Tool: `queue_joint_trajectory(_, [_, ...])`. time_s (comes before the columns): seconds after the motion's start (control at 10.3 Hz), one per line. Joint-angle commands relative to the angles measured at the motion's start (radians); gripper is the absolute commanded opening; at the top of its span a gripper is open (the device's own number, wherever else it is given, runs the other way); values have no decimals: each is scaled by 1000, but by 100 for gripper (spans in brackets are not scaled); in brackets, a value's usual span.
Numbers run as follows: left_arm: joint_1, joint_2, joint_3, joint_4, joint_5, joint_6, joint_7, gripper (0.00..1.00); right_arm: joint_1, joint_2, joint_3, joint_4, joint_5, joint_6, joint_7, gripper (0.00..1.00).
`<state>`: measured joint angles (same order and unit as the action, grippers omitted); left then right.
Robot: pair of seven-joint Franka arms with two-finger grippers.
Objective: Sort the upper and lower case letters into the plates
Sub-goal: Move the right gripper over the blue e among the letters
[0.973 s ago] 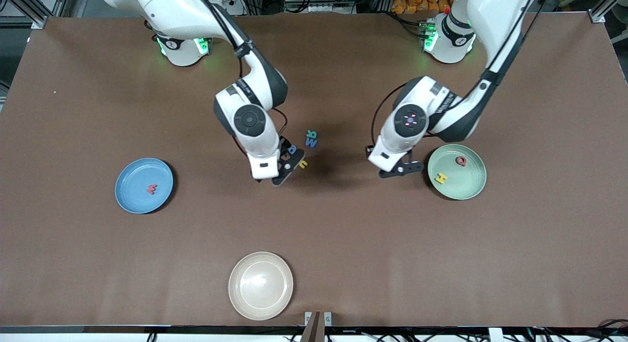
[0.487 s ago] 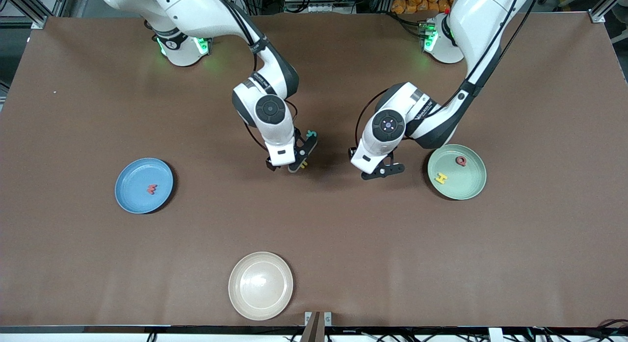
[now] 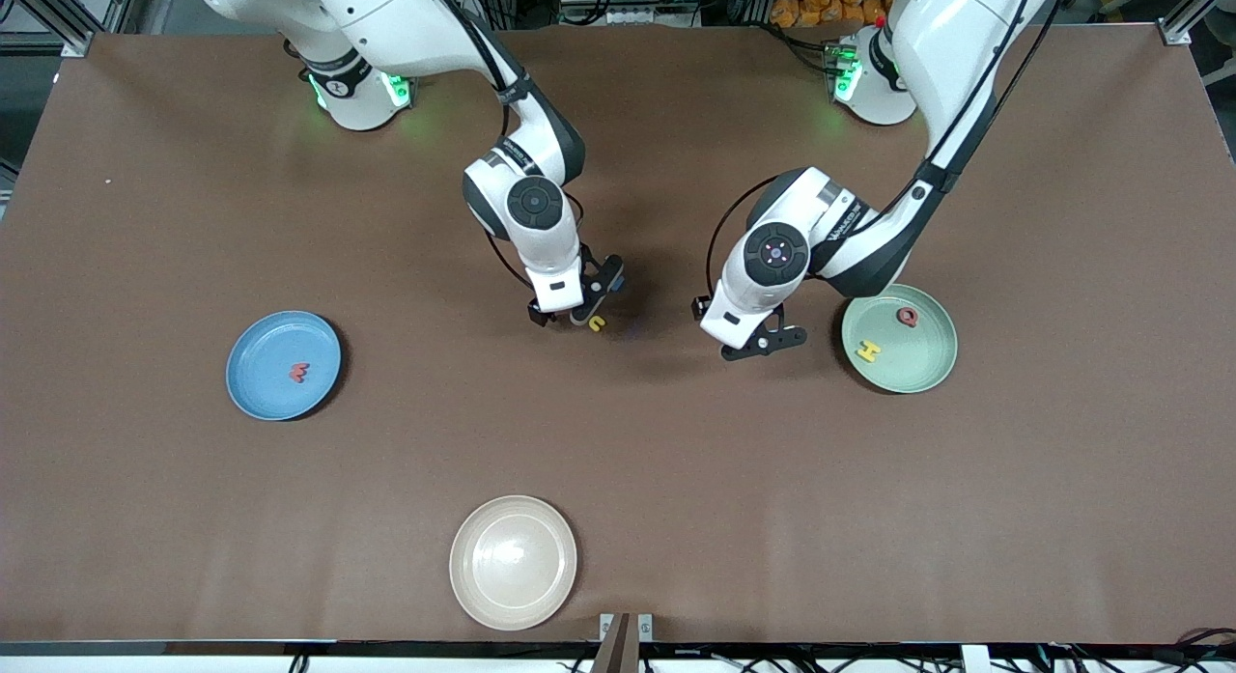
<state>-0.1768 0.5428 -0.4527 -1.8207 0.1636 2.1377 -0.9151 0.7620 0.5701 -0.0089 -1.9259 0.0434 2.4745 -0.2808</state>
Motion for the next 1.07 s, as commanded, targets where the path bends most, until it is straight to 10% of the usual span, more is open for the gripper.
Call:
queue_joint_trajectory(0.0, [-1, 2, -1, 9, 4, -13, -4, 92, 25, 8, -6, -15, -11, 41, 20, 100])
queue_joint_trajectory(0.78, [2, 2, -1, 15, 4, -15, -4, 92, 31, 27, -8, -18, -11, 66, 25, 100])
queue_joint_trajectory(0.88, [2, 3, -1, 17, 4, -13, -4, 92, 33, 27, -8, -19, -13, 64, 25, 32])
queue_joint_trajectory(0.97, [3, 3, -1, 17, 4, -15, -4, 92, 40, 25, -9, -22, -13, 64, 25, 0])
